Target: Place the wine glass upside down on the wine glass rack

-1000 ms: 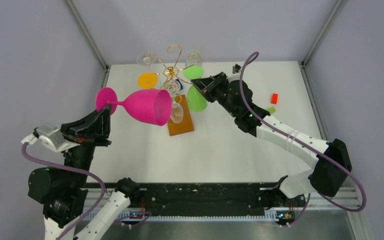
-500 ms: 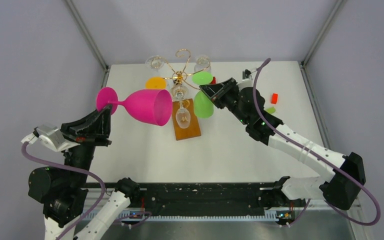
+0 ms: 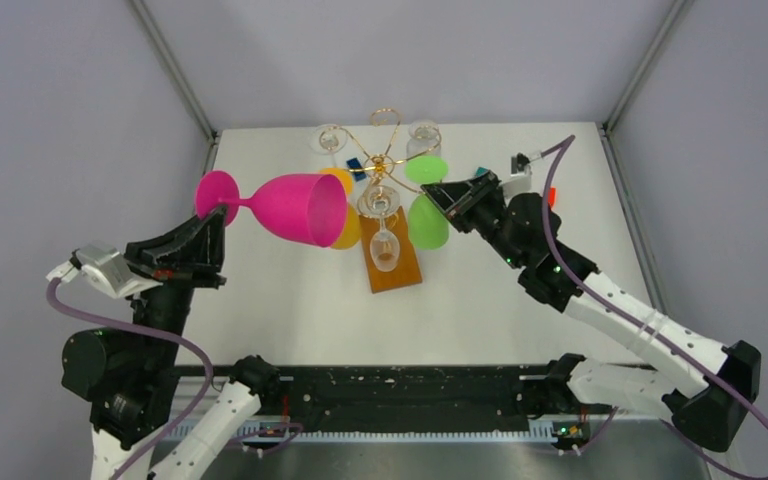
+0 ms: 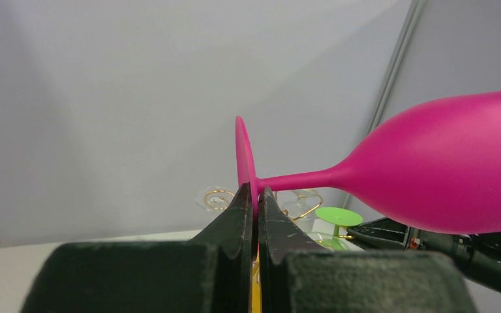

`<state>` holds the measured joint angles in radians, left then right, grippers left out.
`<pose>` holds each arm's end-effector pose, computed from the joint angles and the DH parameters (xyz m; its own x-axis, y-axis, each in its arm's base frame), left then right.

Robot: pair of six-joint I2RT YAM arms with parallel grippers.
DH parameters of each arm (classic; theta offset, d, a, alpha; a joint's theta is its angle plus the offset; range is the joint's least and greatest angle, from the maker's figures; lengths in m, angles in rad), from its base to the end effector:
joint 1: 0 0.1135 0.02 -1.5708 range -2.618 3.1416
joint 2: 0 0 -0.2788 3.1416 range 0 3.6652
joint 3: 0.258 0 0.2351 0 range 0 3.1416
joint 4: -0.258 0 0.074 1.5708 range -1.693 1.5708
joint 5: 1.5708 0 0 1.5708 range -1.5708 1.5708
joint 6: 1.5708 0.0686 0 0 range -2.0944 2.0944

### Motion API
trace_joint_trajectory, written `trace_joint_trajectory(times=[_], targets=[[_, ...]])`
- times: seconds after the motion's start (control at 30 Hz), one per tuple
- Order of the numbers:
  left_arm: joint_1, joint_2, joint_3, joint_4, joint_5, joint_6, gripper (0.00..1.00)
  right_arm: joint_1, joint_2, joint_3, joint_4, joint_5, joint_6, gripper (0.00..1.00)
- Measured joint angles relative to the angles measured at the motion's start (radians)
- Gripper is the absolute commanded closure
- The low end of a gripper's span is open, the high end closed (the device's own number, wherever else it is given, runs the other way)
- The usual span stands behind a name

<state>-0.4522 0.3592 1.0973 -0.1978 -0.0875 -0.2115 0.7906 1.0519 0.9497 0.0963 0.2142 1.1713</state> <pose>0.0106 0.0015 0.4821 0.3752 -0.4147 -0.8290 0.4568 0.8609 -0.2240 0.1898 0.1710 0.3912 -0.5037 0.7708 -0.3901 -0.2082 0.3300 0.9208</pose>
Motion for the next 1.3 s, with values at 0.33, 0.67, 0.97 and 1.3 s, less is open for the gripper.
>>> trace_joint_trajectory(times=[0.33,0.67,0.97,1.3], targets=[[0.000,0.047,-0.024,0.034,0.002,-0.024,1.00,0.000,-0.163,-0.069,-0.087,0.041,-0.002,1.00],[0.000,0.065,-0.054,0.084,0.016,-0.053,1.00,0.000,-0.271,-0.095,-0.157,0.072,-0.016,1.00],[0.000,0.080,-0.071,0.120,0.020,-0.075,1.00,0.000,-0.354,-0.126,-0.207,0.109,-0.018,1.00],[0.000,0.085,-0.076,0.124,0.019,-0.078,1.00,0.000,-0.394,-0.165,-0.191,0.138,-0.002,1.00]])
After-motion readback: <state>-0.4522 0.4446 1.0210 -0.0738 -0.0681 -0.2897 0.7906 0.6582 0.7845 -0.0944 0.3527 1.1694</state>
